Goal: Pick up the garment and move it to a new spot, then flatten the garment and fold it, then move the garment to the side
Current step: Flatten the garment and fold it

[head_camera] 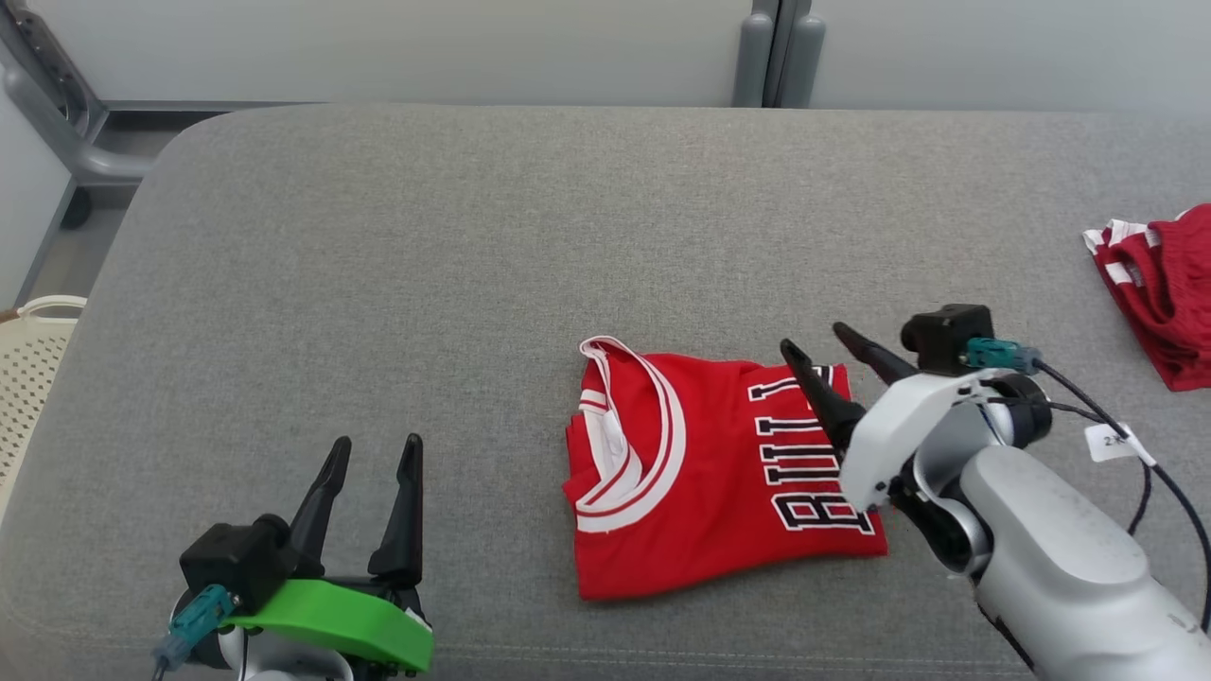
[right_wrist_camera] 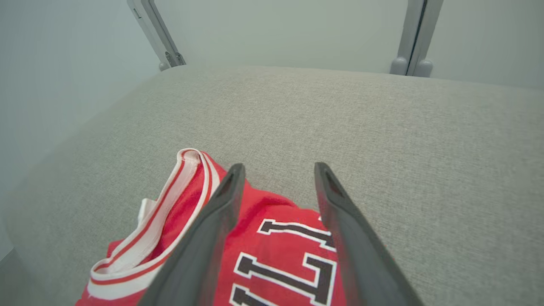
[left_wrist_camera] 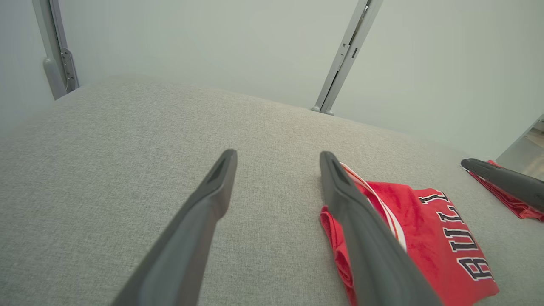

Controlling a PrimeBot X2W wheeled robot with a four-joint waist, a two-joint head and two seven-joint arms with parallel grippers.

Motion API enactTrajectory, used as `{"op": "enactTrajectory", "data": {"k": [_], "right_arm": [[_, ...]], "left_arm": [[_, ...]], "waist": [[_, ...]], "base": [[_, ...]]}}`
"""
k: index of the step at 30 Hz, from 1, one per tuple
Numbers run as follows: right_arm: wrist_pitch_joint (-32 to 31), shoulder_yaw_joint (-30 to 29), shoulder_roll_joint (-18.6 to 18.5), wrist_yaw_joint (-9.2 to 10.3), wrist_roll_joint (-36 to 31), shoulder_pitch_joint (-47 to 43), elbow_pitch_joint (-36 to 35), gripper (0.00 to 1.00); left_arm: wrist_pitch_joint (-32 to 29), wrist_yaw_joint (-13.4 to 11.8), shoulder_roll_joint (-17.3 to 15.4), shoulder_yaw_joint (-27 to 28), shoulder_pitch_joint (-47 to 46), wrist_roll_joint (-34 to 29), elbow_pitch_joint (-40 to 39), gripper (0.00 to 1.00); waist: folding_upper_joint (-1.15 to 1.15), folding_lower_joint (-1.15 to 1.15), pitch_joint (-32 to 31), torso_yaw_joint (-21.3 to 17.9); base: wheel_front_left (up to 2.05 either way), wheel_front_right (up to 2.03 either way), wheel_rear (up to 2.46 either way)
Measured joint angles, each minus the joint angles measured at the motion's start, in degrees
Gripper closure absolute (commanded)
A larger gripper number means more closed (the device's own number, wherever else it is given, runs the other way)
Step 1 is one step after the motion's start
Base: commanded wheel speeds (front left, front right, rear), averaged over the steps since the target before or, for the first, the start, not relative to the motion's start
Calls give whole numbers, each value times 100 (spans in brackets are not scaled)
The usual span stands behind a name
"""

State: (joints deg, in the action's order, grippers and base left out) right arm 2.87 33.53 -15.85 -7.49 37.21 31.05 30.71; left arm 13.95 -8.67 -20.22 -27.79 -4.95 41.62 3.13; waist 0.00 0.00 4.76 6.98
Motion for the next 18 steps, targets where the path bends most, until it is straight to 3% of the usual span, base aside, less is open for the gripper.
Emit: {"op": "enactTrajectory", "data": {"k": [7, 18], "right_arm": [[-322, -466, -479, 0, 56, -472, -174, 0], [-893, -417, -647, 0, 706, -863, -337, 0]], "left_arm": [[-25, -42, -48, 2, 38, 7, -82, 0], [-63, -45, -67, -47, 34, 8, -105, 0]], "waist": [[0, 0, -38, -102], [0, 0, 91, 2]], "base": [[0, 0, 0], [0, 0, 0]]}}
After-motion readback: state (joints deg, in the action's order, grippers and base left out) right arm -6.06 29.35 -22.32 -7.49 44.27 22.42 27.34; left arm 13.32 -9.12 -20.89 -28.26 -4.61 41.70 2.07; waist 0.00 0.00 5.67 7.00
